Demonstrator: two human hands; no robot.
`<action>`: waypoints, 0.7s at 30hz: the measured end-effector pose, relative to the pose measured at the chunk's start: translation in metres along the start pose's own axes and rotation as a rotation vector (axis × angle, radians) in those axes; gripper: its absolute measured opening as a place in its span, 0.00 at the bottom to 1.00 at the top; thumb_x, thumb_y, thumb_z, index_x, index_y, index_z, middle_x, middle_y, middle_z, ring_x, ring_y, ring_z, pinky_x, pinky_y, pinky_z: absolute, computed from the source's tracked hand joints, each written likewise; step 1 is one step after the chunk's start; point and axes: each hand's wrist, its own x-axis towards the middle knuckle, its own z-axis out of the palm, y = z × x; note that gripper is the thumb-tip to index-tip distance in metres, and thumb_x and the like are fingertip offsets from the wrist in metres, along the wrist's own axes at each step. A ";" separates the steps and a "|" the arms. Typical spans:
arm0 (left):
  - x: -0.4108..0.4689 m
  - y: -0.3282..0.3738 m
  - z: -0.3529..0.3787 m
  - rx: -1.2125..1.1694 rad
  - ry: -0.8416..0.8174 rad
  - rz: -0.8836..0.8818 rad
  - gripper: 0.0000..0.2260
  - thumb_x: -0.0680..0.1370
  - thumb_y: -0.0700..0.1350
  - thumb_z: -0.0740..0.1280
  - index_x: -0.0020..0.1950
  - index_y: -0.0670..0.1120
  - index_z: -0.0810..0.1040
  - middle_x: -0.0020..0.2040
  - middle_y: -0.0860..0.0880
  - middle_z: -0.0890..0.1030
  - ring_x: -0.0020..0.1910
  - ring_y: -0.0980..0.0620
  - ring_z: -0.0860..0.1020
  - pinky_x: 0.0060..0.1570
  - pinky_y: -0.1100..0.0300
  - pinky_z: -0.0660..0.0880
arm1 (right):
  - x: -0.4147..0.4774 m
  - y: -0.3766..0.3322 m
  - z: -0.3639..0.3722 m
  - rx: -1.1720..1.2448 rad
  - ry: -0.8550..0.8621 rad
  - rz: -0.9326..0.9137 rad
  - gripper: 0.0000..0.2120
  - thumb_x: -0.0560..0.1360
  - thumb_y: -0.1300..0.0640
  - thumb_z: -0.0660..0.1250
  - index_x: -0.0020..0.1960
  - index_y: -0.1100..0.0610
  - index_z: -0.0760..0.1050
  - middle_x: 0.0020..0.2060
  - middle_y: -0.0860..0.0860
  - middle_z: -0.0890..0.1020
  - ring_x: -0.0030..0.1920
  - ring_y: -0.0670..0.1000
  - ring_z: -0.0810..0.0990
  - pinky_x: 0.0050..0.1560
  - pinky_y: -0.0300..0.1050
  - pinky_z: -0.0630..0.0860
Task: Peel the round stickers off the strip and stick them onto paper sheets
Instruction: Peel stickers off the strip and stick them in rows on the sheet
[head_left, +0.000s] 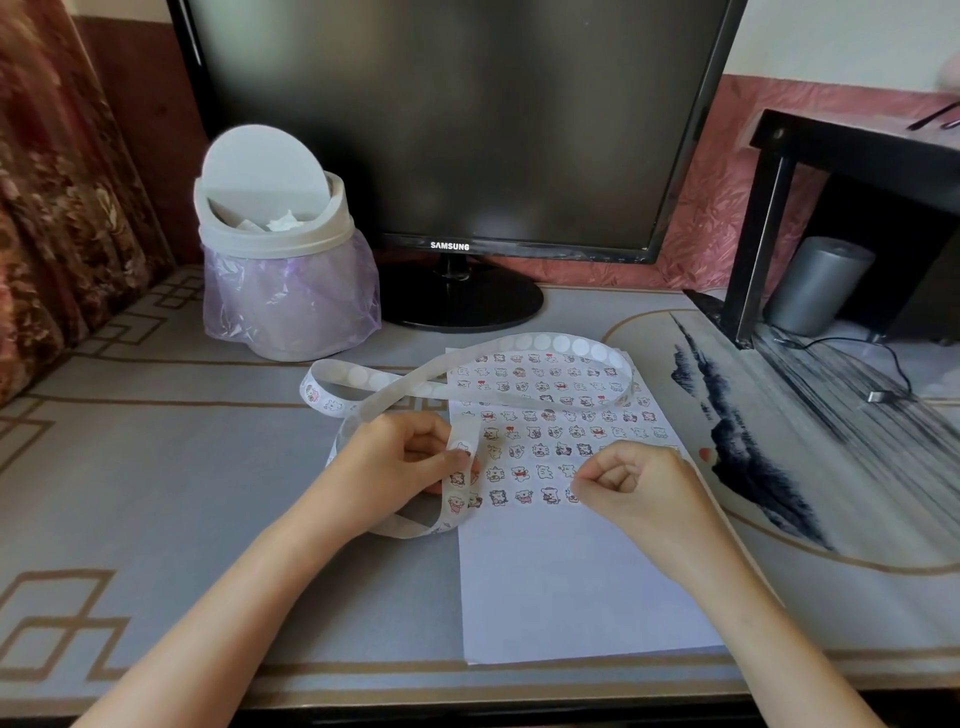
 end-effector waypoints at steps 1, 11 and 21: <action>0.000 0.000 0.000 0.005 -0.001 0.000 0.05 0.75 0.39 0.70 0.40 0.46 0.79 0.38 0.54 0.85 0.37 0.61 0.82 0.38 0.74 0.74 | 0.000 0.001 -0.001 0.011 -0.008 -0.005 0.06 0.69 0.61 0.73 0.39 0.52 0.79 0.26 0.46 0.77 0.25 0.39 0.70 0.29 0.31 0.66; 0.001 -0.002 0.000 0.042 0.007 -0.011 0.04 0.75 0.41 0.70 0.41 0.48 0.80 0.40 0.52 0.86 0.39 0.58 0.83 0.40 0.73 0.75 | 0.007 0.008 -0.003 0.110 0.012 0.008 0.05 0.70 0.59 0.74 0.40 0.53 0.78 0.29 0.48 0.75 0.27 0.43 0.70 0.31 0.36 0.66; 0.001 -0.002 0.000 0.069 0.015 -0.009 0.04 0.75 0.42 0.70 0.40 0.48 0.80 0.40 0.52 0.86 0.39 0.56 0.83 0.41 0.73 0.75 | 0.008 0.009 -0.001 0.059 0.067 0.003 0.06 0.70 0.60 0.74 0.38 0.55 0.77 0.29 0.48 0.76 0.25 0.40 0.70 0.28 0.32 0.65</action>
